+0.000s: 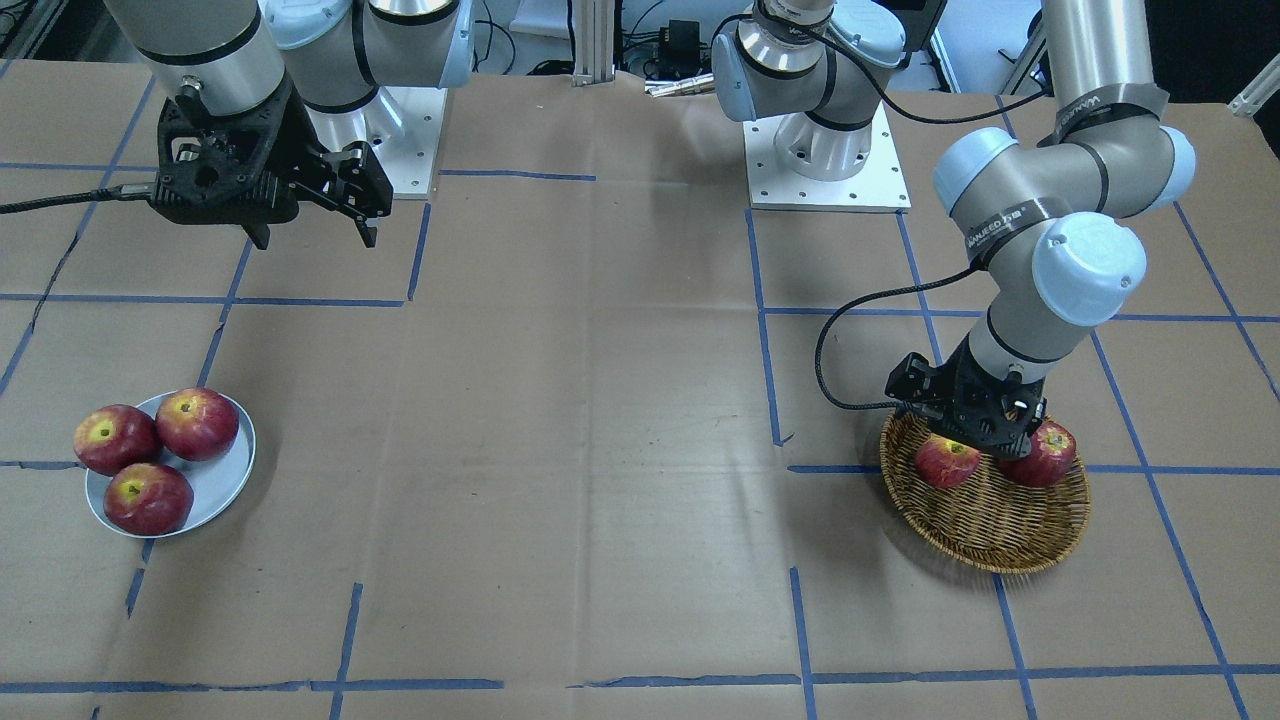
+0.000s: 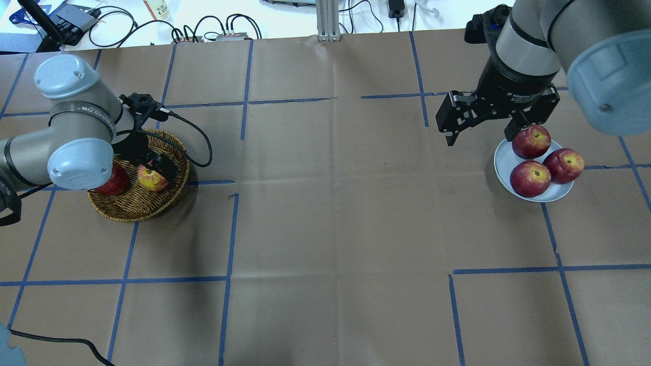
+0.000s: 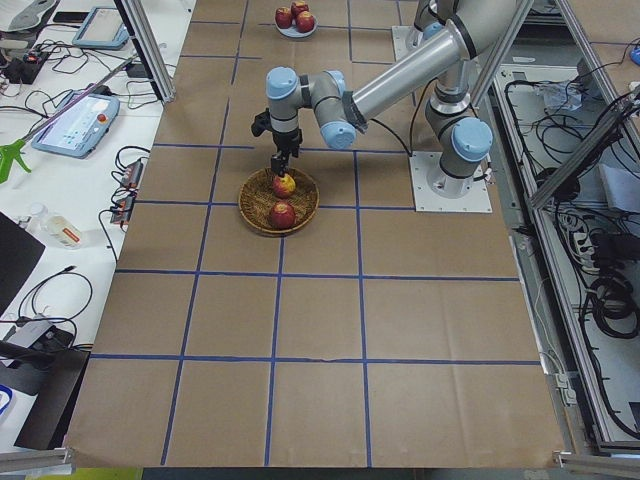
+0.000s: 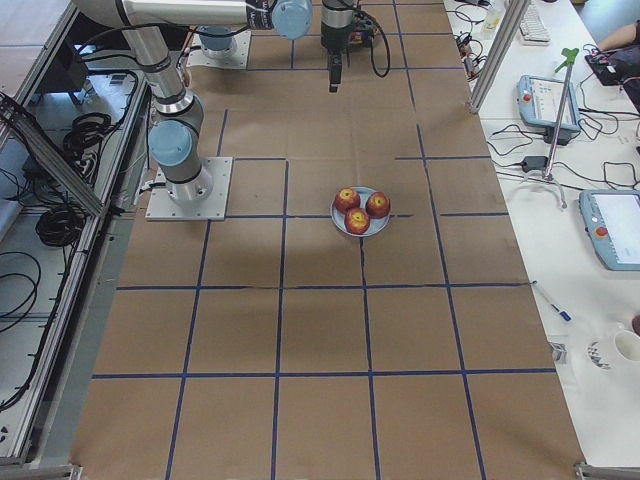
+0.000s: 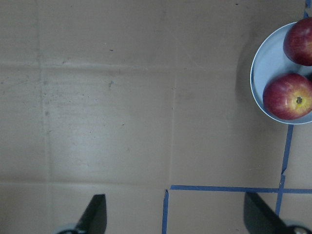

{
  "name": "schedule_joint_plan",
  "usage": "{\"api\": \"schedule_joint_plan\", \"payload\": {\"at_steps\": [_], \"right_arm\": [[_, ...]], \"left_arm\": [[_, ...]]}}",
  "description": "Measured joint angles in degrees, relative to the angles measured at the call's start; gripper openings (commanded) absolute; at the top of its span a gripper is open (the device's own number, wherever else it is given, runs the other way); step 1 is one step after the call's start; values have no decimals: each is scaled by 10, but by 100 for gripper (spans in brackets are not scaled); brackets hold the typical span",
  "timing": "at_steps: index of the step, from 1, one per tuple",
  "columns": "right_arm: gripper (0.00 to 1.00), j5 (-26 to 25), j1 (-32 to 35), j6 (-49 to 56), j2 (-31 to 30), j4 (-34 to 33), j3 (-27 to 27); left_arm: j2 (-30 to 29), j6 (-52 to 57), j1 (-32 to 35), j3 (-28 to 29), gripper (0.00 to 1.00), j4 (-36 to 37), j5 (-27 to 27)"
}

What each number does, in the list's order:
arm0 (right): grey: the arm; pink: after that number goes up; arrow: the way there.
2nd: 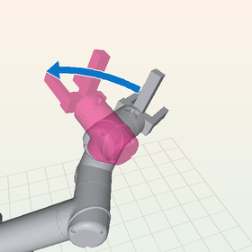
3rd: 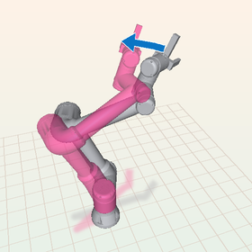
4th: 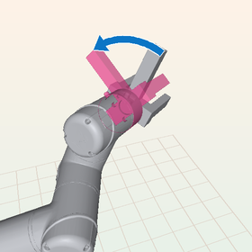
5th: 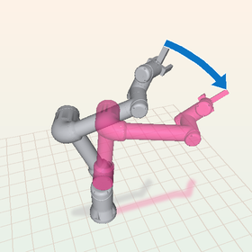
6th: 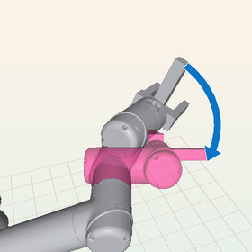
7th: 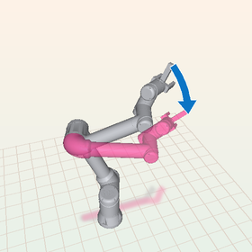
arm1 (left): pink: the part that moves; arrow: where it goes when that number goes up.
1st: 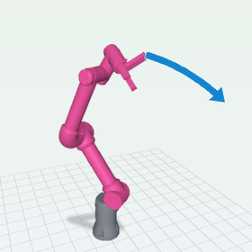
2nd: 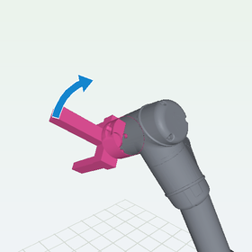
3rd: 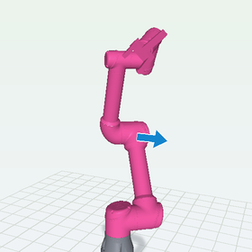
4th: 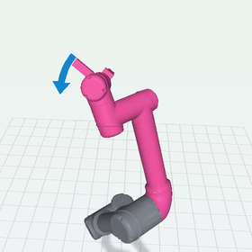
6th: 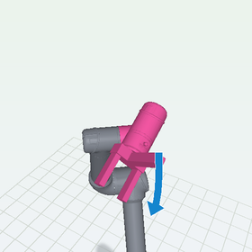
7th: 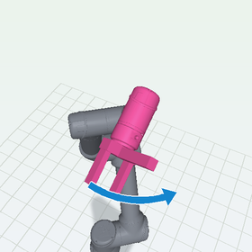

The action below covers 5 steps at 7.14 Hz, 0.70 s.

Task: Transfer apple from basket to plate
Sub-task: 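Lower the left gripper over the yellow-red apple in the wicker basket, then close the left gripper on the yellow-red apple and lift it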

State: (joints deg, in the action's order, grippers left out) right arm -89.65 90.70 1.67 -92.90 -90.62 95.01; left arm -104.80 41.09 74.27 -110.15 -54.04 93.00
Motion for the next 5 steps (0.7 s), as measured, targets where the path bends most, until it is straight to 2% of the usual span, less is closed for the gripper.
{"api": "schedule_joint_plan", "payload": {"at_steps": [5], "right_arm": [[100, -3, 0, 0, 0, -2, 0]], "left_arm": [[-53, 39, -10, 22, 99, 18, 1]]}}
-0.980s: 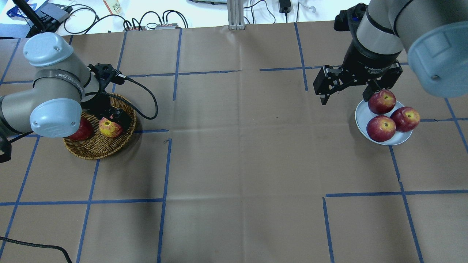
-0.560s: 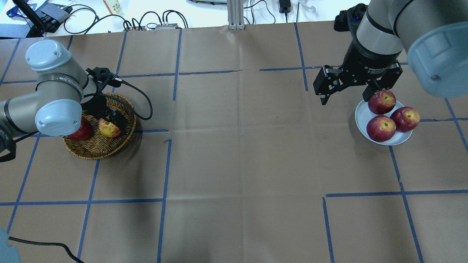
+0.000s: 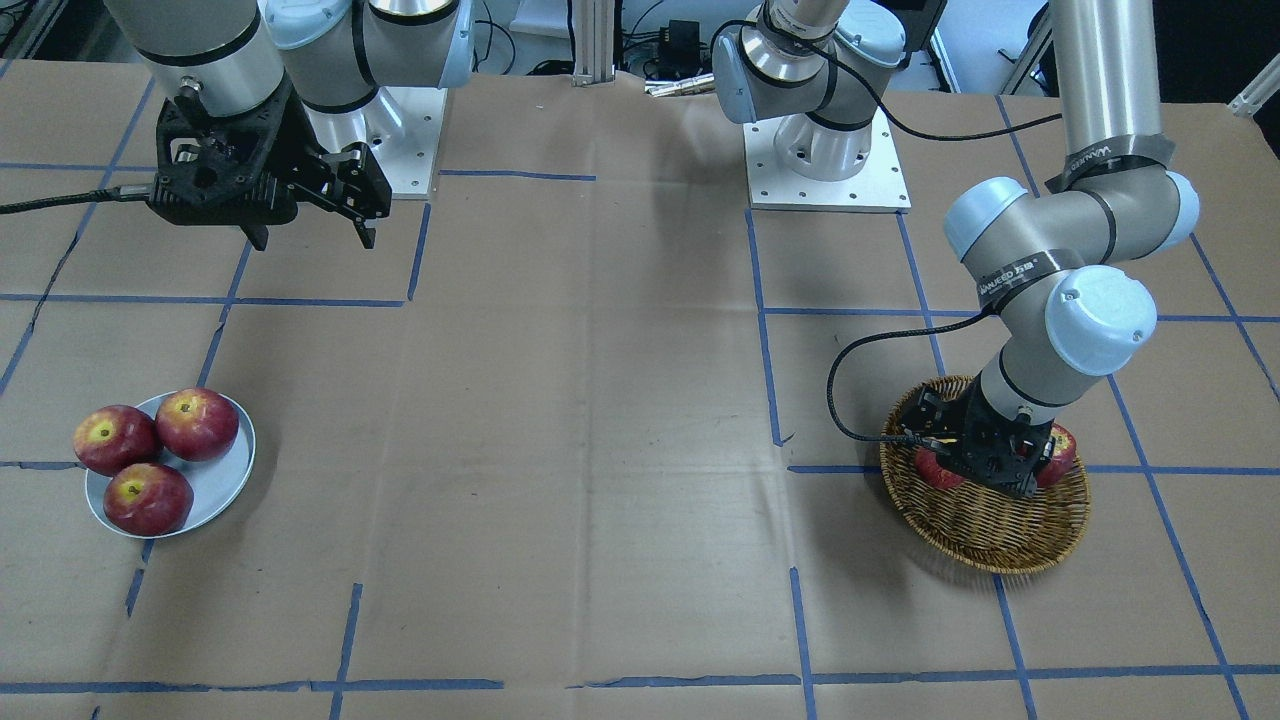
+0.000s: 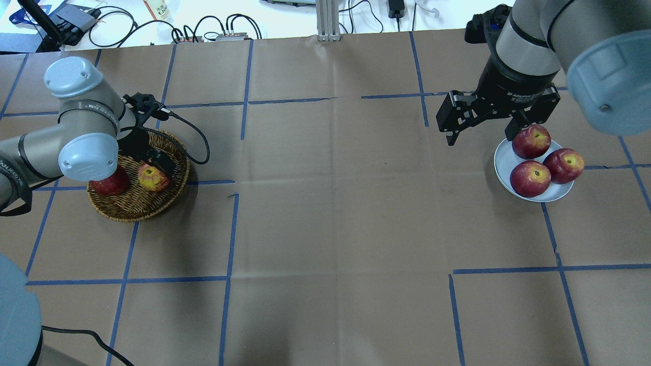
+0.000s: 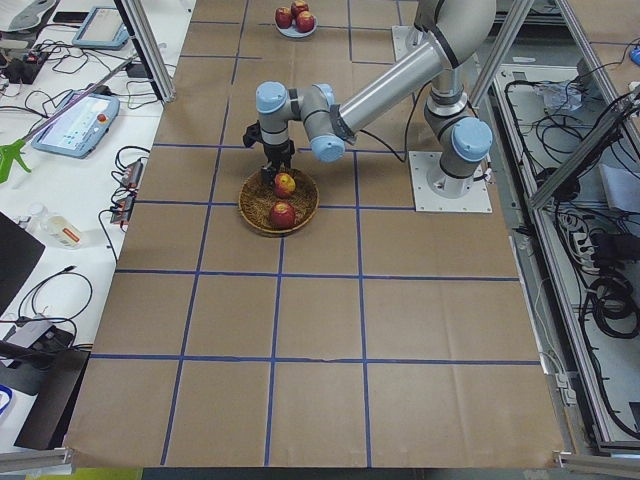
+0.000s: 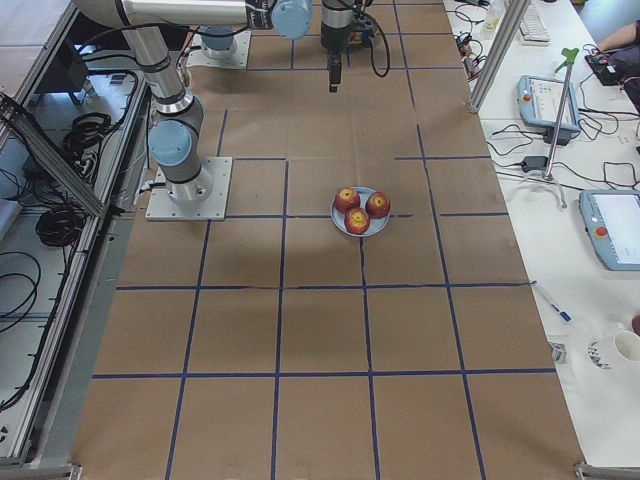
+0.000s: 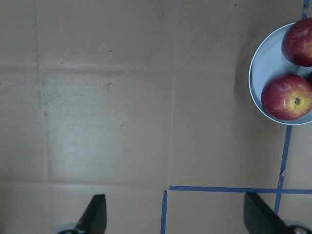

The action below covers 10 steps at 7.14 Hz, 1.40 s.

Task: Transfer apple from basket to plate
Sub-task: 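Close the left gripper on the yellow-red apple and lift it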

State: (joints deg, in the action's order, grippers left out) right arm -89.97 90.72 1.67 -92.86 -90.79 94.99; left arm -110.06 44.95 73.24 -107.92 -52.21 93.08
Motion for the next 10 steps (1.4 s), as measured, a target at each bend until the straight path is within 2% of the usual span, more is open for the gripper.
{"api": "schedule_joint_plan", "payload": {"at_steps": [3, 4, 5, 6, 7, 10], "right_arm": [[100, 0, 0, 0, 0, -1, -1], [100, 0, 0, 0, 0, -1, -1], [100, 1, 0, 0, 0, -1, -1], [100, 1, 0, 0, 0, -1, -1], [100, 2, -1, 0, 0, -1, -1], [100, 3, -1, 0, 0, -1, -1]], "left_arm": [[-22, 6, -1, -2, 99, 0, 3], [-33, 10, -2, -2, 81, 0, 3], [-42, 17, -6, -1, 41, 0, 2], [-45, 21, -12, 1, 32, 0, 2], [-45, 25, -14, 1, 28, -1, 2], [-14, 17, 1, 28, 27, -21, -1]]}}
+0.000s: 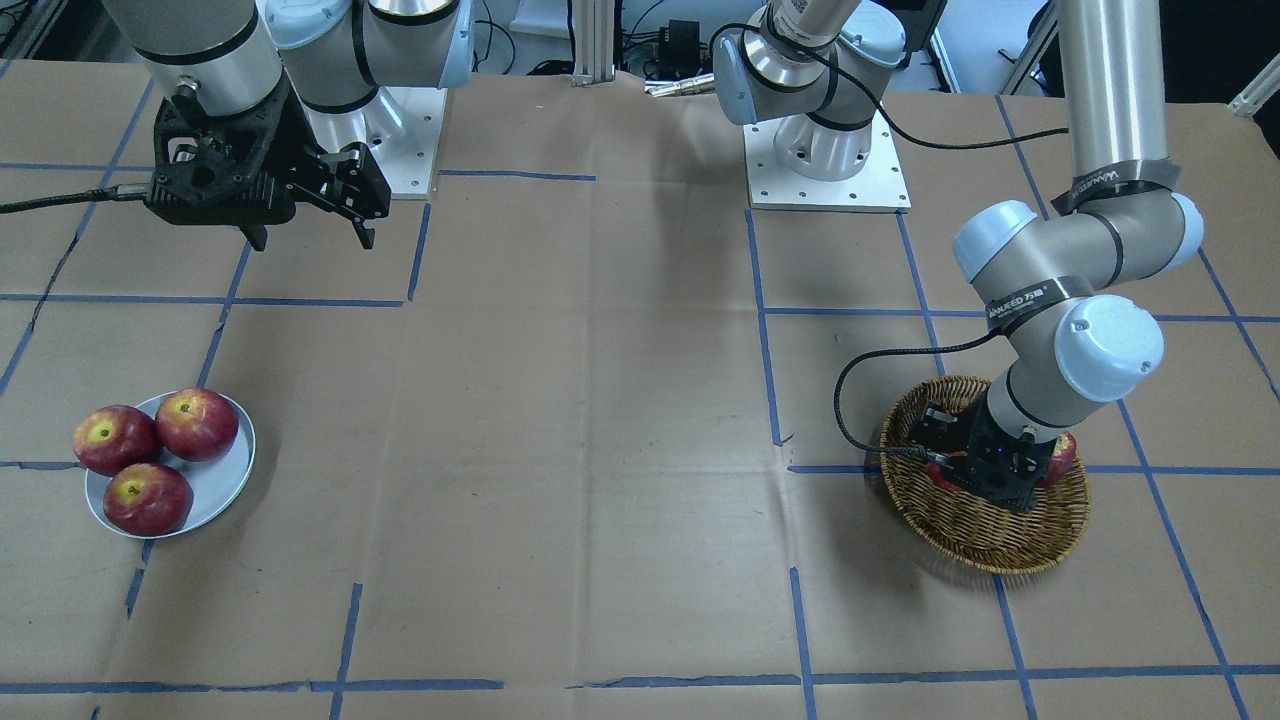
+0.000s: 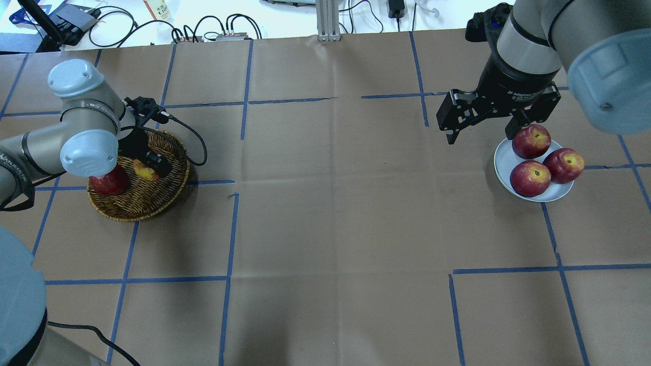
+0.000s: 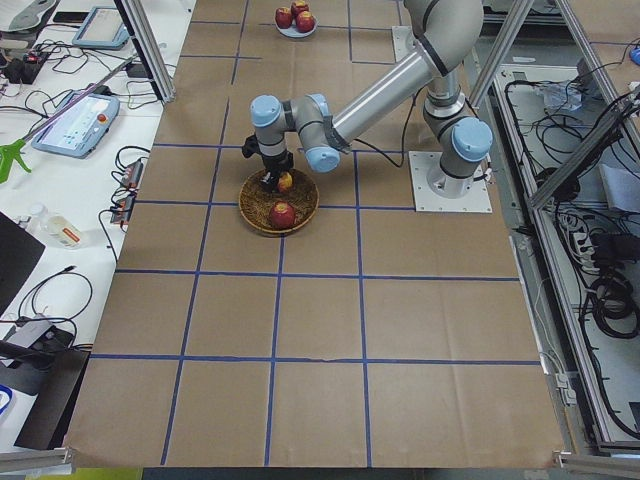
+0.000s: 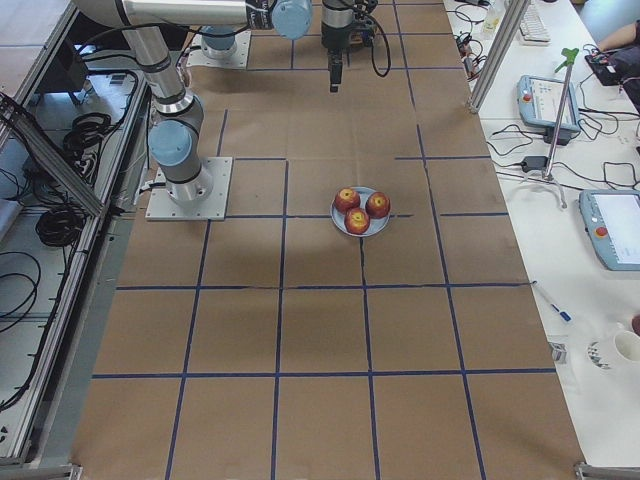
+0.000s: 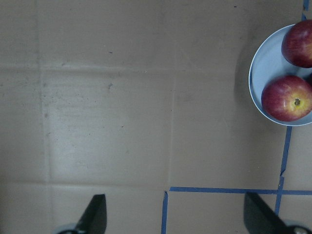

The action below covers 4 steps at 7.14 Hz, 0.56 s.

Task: Transfer apple from basket to plate
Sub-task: 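Close the left gripper on the yellow-red apple and lift it, then carry the apple with the left gripper toward the table center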

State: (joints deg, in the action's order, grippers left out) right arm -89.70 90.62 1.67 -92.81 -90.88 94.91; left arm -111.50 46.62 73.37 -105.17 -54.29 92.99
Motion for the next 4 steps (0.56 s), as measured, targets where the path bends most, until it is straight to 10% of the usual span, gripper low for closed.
{"api": "schedule_joint_plan", "payload": {"at_steps": [4], "right_arm": [[100, 2, -1, 0, 0, 0, 0]], "left_arm": [[33, -266, 174, 61, 28, -35, -13]]}}
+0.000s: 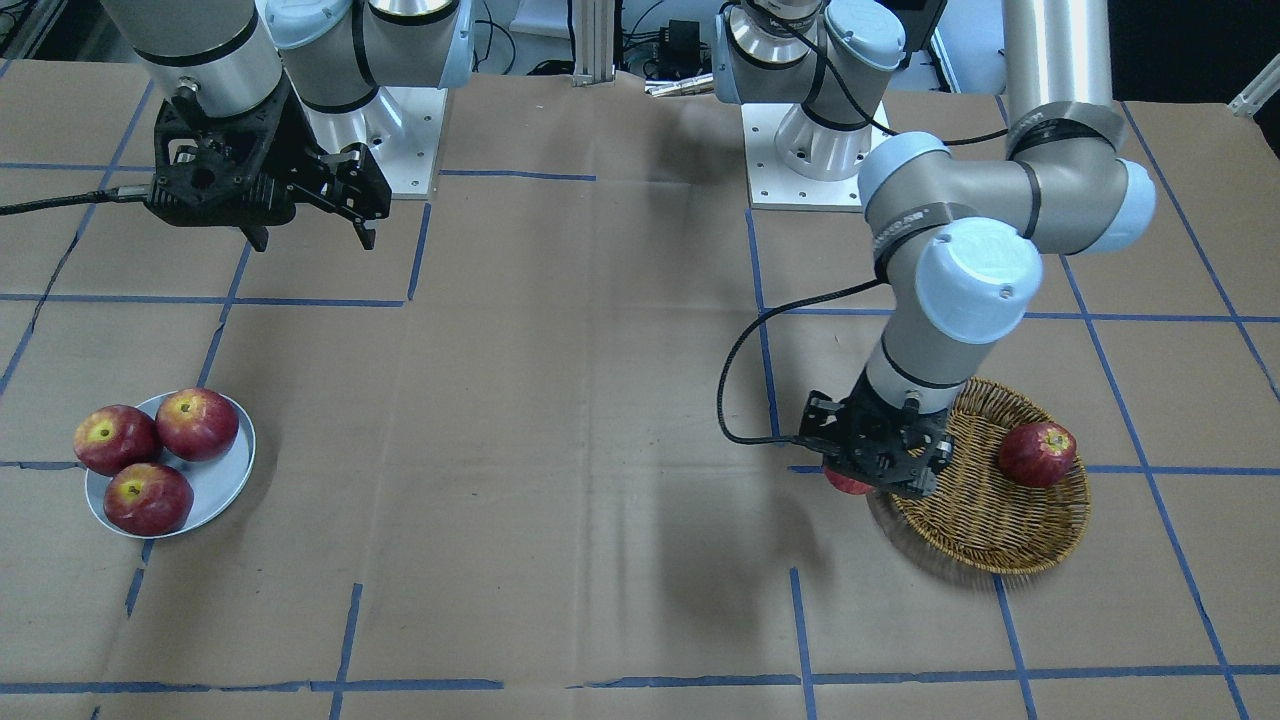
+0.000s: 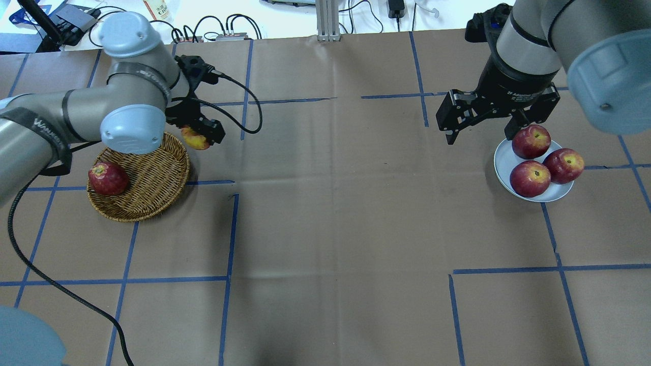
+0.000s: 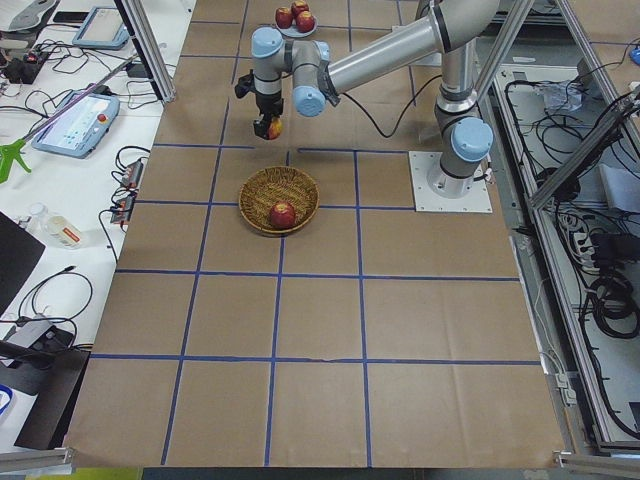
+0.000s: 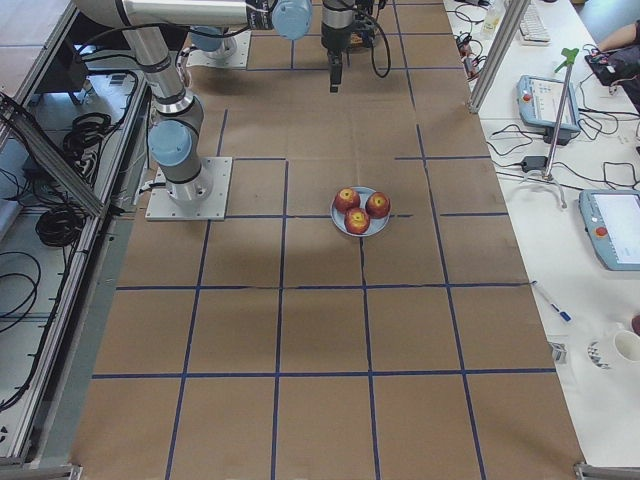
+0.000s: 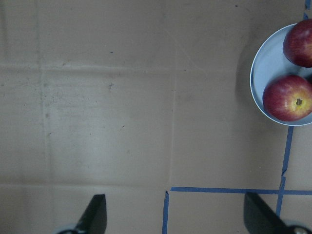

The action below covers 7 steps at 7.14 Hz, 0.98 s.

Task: Transfer apple from basket to plate
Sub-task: 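Carry the apple with the left gripper toward the table center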

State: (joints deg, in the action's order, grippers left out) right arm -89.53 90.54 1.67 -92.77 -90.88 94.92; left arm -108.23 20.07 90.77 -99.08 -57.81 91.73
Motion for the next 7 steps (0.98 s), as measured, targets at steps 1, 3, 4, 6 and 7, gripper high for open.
{"api": "schedule_joint_plan", "payload": {"at_steps": [1, 3, 4, 6, 7], "right_arm": [[100, -1, 0, 0, -1, 0, 0], [100, -2, 0, 1, -1, 0, 0], [100, -3, 0, 1, 0, 1, 0], [100, -3, 0, 1, 0, 1, 1], [100, -3, 0, 1, 0, 1, 1]], "left_arm": [[-11, -83, 46, 13, 27, -3, -2], [-63, -209, 127, 53, 27, 0, -14], [-93, -241, 151, 77, 26, 2, -27], [-136, -274, 178, 99, 26, 6, -34], [-146, -280, 190, 104, 26, 6, -34]]}}
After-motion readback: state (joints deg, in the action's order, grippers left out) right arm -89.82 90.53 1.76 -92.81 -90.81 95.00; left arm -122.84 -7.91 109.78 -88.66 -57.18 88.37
